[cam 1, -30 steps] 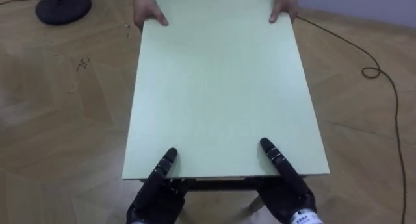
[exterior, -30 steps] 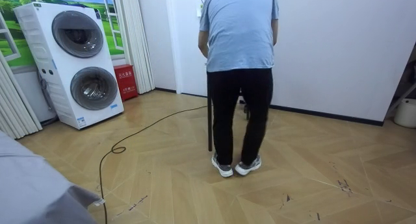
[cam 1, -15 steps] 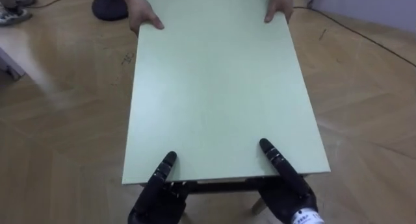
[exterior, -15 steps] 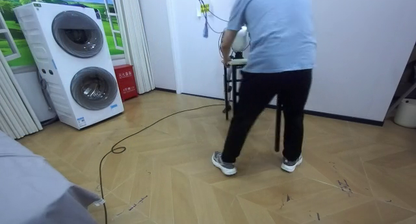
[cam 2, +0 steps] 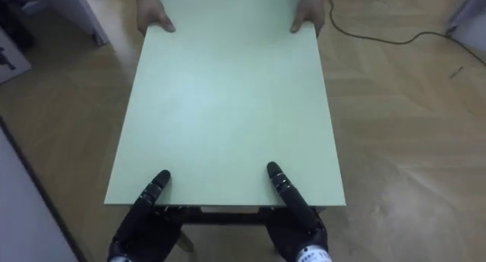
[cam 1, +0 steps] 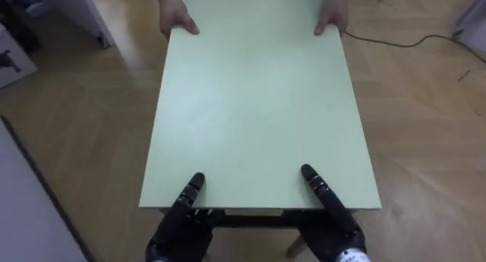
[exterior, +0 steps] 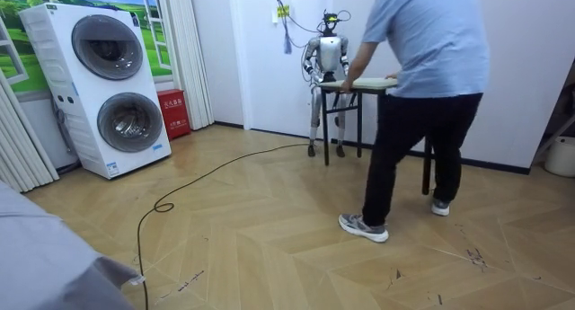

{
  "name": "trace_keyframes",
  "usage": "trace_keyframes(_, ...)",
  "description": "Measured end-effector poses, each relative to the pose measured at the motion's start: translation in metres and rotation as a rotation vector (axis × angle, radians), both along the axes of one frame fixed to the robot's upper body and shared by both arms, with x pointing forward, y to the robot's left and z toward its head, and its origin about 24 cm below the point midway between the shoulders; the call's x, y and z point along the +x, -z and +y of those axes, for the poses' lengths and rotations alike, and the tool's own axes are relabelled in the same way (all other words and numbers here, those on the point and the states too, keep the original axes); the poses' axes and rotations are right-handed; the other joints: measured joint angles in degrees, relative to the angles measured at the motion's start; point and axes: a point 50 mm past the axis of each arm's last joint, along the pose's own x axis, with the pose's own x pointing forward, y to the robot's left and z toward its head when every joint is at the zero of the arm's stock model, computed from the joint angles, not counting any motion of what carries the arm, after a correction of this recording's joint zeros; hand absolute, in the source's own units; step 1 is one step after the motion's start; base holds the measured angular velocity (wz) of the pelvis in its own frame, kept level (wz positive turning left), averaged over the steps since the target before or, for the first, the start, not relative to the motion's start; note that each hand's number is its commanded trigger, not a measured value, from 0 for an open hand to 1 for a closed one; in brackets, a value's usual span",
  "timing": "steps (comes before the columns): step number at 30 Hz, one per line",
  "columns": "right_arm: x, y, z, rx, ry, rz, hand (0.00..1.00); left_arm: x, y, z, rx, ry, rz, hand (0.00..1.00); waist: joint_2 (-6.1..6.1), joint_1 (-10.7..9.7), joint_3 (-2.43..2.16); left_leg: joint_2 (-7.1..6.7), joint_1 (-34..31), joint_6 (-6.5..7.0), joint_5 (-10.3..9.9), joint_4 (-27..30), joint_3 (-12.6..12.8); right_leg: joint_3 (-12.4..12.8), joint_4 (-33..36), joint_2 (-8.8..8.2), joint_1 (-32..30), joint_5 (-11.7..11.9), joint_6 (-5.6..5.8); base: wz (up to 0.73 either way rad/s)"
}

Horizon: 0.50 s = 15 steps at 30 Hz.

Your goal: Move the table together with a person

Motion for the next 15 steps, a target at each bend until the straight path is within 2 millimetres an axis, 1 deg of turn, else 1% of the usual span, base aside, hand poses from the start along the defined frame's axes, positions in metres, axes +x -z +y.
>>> trace_keyframes(1, 0.0, 0.0, 0.0, 0.0, -0.001, -0.001, 1.0, 0.0, 0.0, 0.0, 0.0, 0.0, 0.001, 1.0, -0.04, 0.74, -0.01, 0.29, -0.14, -0.15, 0.57, -0.62, -0.01, -0.62, -0.74, 0.32, 0.29, 0.36, -0.26, 0.3)
trace_keyframes(3, 0.0, 0.0, 0.0, 0.0, -0.001, -0.001, 1.0, 0.0, 0.0, 0.0, 0.001, 0.001, 0.0, 1.0, -0.1, 1.13, -0.05, 0.45, -0.66, -0.34, 1.29, -1.01, -0.36, -1.59, -1.77, 0.92, 0.9, 0.55, -0.59, 0.46)
trace_keyframes(5, 0.0, 0.0, 0.001, -0.005, -0.007, -0.003, 1.0, -0.001, 0.0, 0.0, 0.001, 0.0, 0.002, 1.0, -0.26, 2.3, -0.12, 0.57, -0.93, -0.53, 1.78, -1.63, -0.55, -2.13, -1.89, 1.12, 0.85, 0.52, -0.92, 0.34)
trace_keyframes(7, 0.0, 0.0, 0.001, -0.008, -0.011, -0.008, 1.0, -0.003, 0.001, 0.001, -0.002, -0.004, 0.003, 1.0, -0.34, 3.77, -0.18, 0.54, -1.41, -0.82, 2.12, -1.93, -1.61, -3.28, -2.31, 1.36, 0.89, 0.55, -1.14, 0.22)
trace_keyframes(8, 0.0, 0.0, 0.002, -0.007, -0.014, -0.011, 1.0, -0.003, 0.001, 0.001, -0.003, -0.004, 0.0, 1.0, -0.37, 4.14, -0.2, 0.54, -1.6, -0.92, 2.26, -1.96, -1.98, -3.64, -2.55, 1.51, 0.95, 0.67, -1.31, 0.33)
trace_keyframes(9, 0.0, -0.001, 0.002, -0.006, -0.014, -0.019, 1.0, -0.003, 0.001, 0.002, -0.002, -0.002, -0.007, 1.0, -0.4, 4.54, -0.21, 0.46, -2.07, -1.13, 2.61, -1.94, -2.77, -4.68, -2.81, 1.72, 1.12, 0.78, -1.58, 0.53)
trace_keyframes(10, 0.0, -0.001, 0.001, -0.011, -0.013, -0.022, 1.0, -0.003, 0.0, 0.002, 0.0, -0.003, -0.013, 1.0, -0.39, 4.26, -0.28, 0.39, -2.86, -1.17, 3.32, -1.98, -3.0, -5.8, -2.84, 2.09, 1.23, 0.81, -2.39, 0.71)
trace_keyframes(11, 0.0, -0.001, 0.001, -0.009, -0.011, -0.023, 1.0, -0.002, 0.0, 0.002, 0.003, -0.002, -0.018, 1.0, -0.4, 3.85, -0.29, 0.31, -3.29, -1.17, 3.85, -2.1, -2.97, -6.42, -2.79, 2.27, 1.28, 0.63, -2.69, 1.06)
trace_keyframes(12, -0.001, -0.001, 0.001, -0.001, -0.003, -0.026, 1.0, 0.0, -0.001, 0.002, 0.006, 0.002, -0.027, 1.0, -0.39, 3.17, -0.31, 0.3, -4.13, -0.99, 5.4, -2.8, -2.14, -7.43, -2.58, 2.82, 1.38, 0.21, -3.37, 1.27)
trace_keyframes(13, 0.0, -0.001, 0.0, 0.003, 0.009, -0.031, 1.0, 0.004, -0.003, 0.001, 0.007, 0.011, -0.037, 1.0, -0.39, 2.4, -0.32, 0.38, -4.74, -0.49, 7.68, -4.57, -0.33, -8.15, -2.63, 3.5, 1.31, -0.23, -4.13, 1.36)
trace_keyframes(14, 0.0, -0.002, 0.0, 0.002, 0.013, -0.034, 1.0, 0.006, -0.004, 0.001, 0.008, 0.015, -0.041, 1.0, -0.39, 1.81, -0.32, 0.39, -4.95, -0.16, 9.11, -5.79, 0.74, -8.44, -2.62, 3.95, 1.24, -0.5, -4.61, 1.51)
trace_keyframes(15, 0.001, -0.002, -0.002, 0.001, 0.025, -0.039, 1.0, 0.011, -0.005, -0.001, 0.013, 0.029, -0.05, 1.0, -0.41, 0.43, -0.34, 0.49, -4.84, 0.11, 12.66, -9.41, 3.68, -8.73, -2.71, 4.86, 0.92, -0.94, -5.68, 1.5)
